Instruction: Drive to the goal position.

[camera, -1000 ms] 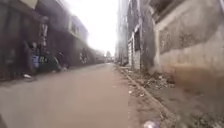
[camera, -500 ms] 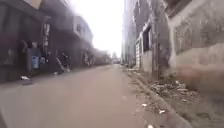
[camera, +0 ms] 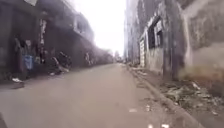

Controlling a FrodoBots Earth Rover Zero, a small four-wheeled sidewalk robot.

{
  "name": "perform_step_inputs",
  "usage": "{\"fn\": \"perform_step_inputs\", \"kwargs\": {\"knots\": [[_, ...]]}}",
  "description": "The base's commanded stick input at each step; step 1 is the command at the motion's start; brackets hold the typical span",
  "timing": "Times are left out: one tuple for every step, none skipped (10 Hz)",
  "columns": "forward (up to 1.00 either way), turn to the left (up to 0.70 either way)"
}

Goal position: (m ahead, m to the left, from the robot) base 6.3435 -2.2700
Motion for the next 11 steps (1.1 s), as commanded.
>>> {"fn": "perform_step_inputs", "kwargs": {"knots": [[1.0, 0.0], [1.0, 0.0], [1.0, 0.0], [1.0, 0.0], [1.0, 0.0], [1.0, 0.0], [1.0, 0.0], [1.0, 0.0], [1.0, -0.01], [1.0, -0.17], [1.0, -0.27]]}}
